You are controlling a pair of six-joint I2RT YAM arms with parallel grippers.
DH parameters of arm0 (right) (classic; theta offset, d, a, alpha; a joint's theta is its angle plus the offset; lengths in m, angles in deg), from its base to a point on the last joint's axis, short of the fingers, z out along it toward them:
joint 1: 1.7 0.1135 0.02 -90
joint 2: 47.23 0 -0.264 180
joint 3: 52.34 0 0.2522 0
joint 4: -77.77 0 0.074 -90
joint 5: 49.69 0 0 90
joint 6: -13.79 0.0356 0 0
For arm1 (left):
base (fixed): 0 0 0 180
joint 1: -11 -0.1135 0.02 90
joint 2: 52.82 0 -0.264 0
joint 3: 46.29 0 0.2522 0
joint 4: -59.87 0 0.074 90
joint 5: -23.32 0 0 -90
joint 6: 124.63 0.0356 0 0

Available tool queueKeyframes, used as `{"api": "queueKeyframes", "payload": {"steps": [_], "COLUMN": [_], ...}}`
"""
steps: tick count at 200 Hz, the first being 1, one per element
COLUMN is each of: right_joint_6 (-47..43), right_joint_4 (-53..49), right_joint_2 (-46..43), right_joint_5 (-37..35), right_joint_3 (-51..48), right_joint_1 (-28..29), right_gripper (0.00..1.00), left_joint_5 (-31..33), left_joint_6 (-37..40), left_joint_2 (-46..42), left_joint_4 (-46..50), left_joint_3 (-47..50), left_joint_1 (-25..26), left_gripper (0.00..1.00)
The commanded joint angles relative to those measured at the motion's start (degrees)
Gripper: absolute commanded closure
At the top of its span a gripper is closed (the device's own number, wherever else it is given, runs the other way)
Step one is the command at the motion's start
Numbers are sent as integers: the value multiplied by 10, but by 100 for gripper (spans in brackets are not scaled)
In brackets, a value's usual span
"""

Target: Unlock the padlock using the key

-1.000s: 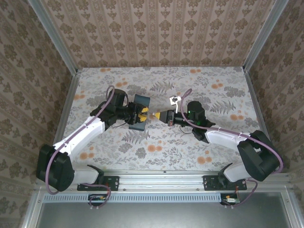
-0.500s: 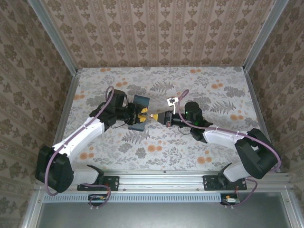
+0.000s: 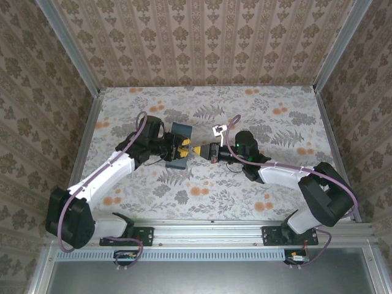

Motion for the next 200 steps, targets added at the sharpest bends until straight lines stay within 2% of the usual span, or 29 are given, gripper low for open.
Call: {"api": "queueKeyframes", "payload": {"steps": [1, 63, 111, 144, 200], "right_joint_6": [28, 141, 130, 85, 50], "right_joint_4": [51, 134, 129, 70, 40], "right_joint_2": [11, 60, 71, 51, 65], "right_joint_5": [-13, -31, -38, -38, -28], "right_joint_3": [12, 17, 34, 48, 79], "right_joint_1": [6, 25, 41, 43, 63], "right_gripper": [100, 100, 100, 100, 100], "left_joint_5": [3, 14, 1, -1, -9], "left_joint_6": [-14, -23, 0, 24, 16], "left_joint_2": [-27, -29, -15, -14, 3], "left_joint_4": [-35, -35, -24, 21, -19], "left_joint_3": [4, 9, -4, -17, -22], "left_joint_1": [2, 6, 10, 12, 26], "left_gripper": [97, 98, 99, 100, 100]}}
